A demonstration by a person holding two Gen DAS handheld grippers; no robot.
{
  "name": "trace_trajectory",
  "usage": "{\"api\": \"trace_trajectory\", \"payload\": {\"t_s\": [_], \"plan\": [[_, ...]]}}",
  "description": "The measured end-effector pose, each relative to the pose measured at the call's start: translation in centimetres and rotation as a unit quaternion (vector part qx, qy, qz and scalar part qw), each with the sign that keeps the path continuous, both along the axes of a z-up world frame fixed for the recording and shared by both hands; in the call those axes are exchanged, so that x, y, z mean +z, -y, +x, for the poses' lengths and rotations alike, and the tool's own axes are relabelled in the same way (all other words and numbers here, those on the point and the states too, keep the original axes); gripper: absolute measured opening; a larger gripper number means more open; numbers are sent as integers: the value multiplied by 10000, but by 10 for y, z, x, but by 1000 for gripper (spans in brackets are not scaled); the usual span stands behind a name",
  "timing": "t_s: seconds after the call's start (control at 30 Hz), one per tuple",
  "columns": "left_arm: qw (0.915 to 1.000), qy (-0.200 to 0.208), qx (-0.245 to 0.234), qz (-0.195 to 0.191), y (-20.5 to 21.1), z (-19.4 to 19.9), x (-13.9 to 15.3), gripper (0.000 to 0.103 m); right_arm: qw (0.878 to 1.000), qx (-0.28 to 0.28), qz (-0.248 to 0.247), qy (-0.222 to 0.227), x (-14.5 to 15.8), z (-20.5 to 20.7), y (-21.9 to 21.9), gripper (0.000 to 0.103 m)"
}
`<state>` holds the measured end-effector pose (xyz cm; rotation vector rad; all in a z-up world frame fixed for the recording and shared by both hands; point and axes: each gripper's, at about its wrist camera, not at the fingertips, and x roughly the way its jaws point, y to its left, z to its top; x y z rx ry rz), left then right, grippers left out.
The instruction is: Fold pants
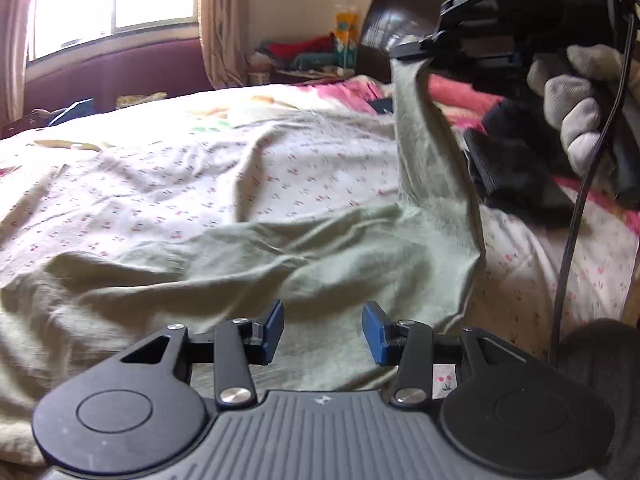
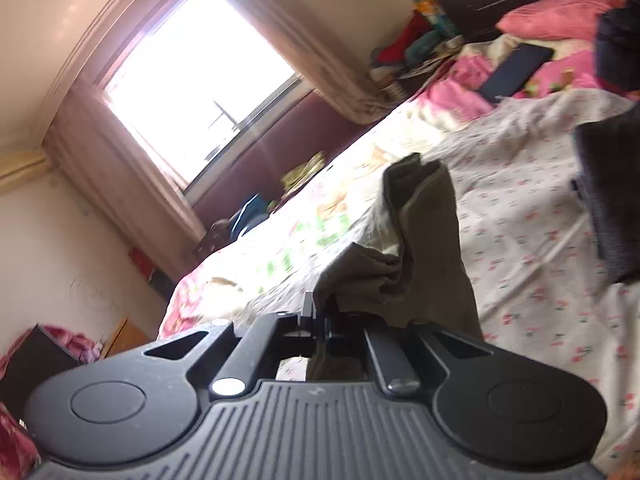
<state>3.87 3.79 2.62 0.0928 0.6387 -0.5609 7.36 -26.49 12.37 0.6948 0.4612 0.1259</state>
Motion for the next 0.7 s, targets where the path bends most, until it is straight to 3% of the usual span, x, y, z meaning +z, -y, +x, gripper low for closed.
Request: {"api": "trace_trajectory", "payload": {"t_s": [0.13, 0.37, 0.5, 0.7], "plan": [[9983, 224, 545, 1, -53, -5, 16, 57, 9928, 1161, -294, -67, -7, 39, -101, 3], [9888, 117, 1484, 132, -143, -16, 12, 57, 9568, 2787, -682, -471, -58, 64, -269, 3], [9838, -30, 1786, 123, -169, -24, 0, 57, 9395, 3204, -1057, -589, -77, 48, -320, 3], [9821, -173, 1863, -193, -191, -32, -11, 57, 9273, 3254, -1847, -104, -62, 42, -356, 3]]}}
